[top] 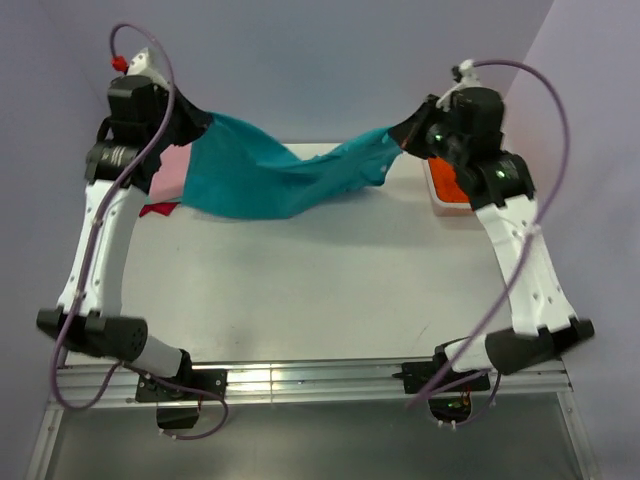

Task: Fold and stack the t-shirts
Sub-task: Flatten out the tshirt

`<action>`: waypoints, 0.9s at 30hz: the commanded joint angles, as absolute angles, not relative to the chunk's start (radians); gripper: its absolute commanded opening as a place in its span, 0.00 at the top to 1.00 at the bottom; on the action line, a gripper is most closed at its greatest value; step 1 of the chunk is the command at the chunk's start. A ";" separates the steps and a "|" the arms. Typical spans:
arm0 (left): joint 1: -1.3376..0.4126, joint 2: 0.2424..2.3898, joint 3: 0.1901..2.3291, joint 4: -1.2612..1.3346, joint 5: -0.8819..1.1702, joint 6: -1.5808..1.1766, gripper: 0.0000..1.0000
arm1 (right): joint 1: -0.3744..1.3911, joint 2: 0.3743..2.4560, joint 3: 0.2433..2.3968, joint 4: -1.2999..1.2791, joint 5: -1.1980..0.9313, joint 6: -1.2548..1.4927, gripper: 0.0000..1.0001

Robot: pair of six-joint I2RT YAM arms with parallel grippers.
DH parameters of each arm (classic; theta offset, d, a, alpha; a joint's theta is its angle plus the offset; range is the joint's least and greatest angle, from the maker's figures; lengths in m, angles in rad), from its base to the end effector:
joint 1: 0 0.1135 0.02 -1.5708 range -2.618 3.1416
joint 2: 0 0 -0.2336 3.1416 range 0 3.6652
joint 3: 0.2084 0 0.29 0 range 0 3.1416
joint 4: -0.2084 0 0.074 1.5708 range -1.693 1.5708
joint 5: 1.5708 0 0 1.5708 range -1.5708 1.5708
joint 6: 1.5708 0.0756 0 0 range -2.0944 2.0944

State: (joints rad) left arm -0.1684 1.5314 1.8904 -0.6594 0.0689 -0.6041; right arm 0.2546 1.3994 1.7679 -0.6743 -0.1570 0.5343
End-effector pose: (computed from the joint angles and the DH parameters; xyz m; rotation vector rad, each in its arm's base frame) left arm 0.3916 -0.0719 0.4586 -0.3660 1.8785 -0.5924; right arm 0.3503 0.1034 0.4571 0.1587 1.9246 0.6831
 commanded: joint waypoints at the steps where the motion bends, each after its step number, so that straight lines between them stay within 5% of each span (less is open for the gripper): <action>1: -0.173 1.331 1.768 -0.712 0.113 -0.620 1.00 | 0.250 1.213 1.781 -0.761 -0.135 0.552 1.00; 6: -0.173 0.999 1.510 -0.669 0.166 -0.627 1.00 | 0.252 0.971 1.672 -0.827 -0.101 0.525 1.00; 13: -0.173 0.782 1.566 -0.863 0.169 -0.601 1.00 | 0.252 0.749 1.713 -0.971 -0.015 0.477 1.00; 27: -0.172 1.168 1.719 -0.669 -0.064 -0.578 1.00 | 0.252 1.012 1.698 -0.746 0.064 0.472 1.00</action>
